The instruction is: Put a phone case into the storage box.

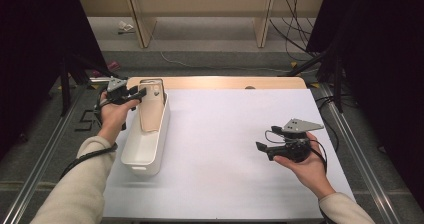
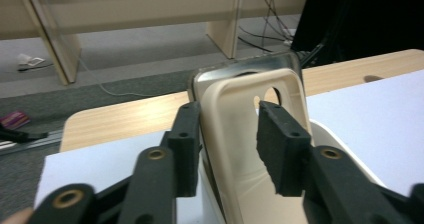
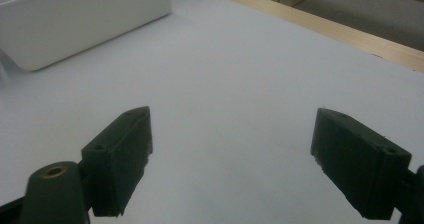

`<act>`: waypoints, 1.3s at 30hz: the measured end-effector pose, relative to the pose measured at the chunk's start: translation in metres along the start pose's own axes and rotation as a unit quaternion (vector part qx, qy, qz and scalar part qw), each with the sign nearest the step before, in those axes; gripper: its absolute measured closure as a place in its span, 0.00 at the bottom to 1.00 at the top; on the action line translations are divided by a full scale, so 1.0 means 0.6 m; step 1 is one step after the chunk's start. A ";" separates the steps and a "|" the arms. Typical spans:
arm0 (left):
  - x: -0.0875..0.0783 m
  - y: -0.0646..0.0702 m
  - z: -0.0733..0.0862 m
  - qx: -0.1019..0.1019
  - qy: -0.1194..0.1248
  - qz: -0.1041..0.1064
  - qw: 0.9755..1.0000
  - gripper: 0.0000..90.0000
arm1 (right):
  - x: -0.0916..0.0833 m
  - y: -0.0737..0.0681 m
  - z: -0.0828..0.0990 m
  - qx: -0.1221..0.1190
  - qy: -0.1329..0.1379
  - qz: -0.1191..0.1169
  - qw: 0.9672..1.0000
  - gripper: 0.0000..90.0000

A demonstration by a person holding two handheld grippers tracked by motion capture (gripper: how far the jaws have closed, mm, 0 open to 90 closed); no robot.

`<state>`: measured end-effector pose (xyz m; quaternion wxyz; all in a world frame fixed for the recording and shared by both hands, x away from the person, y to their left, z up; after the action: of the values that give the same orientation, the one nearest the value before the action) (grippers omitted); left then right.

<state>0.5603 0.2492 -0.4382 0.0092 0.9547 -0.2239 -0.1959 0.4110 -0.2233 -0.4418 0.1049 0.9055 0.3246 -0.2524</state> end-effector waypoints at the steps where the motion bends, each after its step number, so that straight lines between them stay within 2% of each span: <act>1: 0.001 -0.001 0.000 0.006 -0.007 -0.006 1.000 0.63 | 0.000 0.000 0.000 0.000 0.000 0.000 1.000 0.20; 6: 0.003 -0.002 -0.002 0.017 -0.018 -0.017 1.000 0.58 | 0.000 0.000 0.000 0.001 0.001 0.000 1.000 0.20; 10: 0.007 0.000 -0.001 0.027 -0.034 -0.017 0.999 0.53 | 0.001 0.000 0.000 0.000 0.000 -0.001 1.000 0.19; 16: 0.010 0.002 -0.001 0.026 -0.041 -0.018 0.999 0.47 | 0.000 0.000 0.000 0.001 0.001 -0.001 1.000 0.19; 20: 0.004 0.005 -0.003 0.023 -0.041 -0.019 0.999 0.40 | 0.000 0.001 0.000 0.000 0.001 0.000 1.000 0.19; 22: -0.001 0.007 -0.006 0.025 -0.042 -0.018 0.999 0.36 | 0.000 0.001 0.000 0.001 0.001 0.000 1.000 0.19; 25: -0.010 0.010 -0.010 0.019 -0.049 -0.023 0.998 0.25 | 0.000 0.000 0.000 0.001 0.001 0.000 1.000 0.19; 29: -0.029 0.019 -0.017 0.023 -0.043 -0.011 0.999 0.22 | 0.000 0.000 0.000 0.001 0.001 0.000 1.000 0.19; 31: -0.037 0.025 -0.018 0.021 -0.046 -0.006 0.999 0.18 | 0.000 0.000 0.000 0.001 0.001 0.000 1.000 0.19; 33: -0.050 0.032 -0.018 0.019 -0.048 -0.002 0.999 0.17 | 0.000 0.001 0.000 0.002 0.000 0.000 1.000 0.19; 39: -0.079 0.051 -0.021 0.026 -0.035 0.011 0.999 0.11 | 0.000 0.000 -0.001 0.003 0.001 -0.001 1.000 0.19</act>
<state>0.5135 0.2413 -0.4058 -0.0212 0.9445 -0.2400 -0.2232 0.4111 -0.2233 -0.4415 0.1019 0.9058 0.3248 -0.2522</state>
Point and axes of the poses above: each handheld gripper's, and its own axes: x roughly forward along the jaws, z roughly out of its underside, y roughly to its right, the point moved 5 cm from there along x, roughly forward along the jaws, and after that the axes turned 6 degrees about z, right-handed, at the moved point
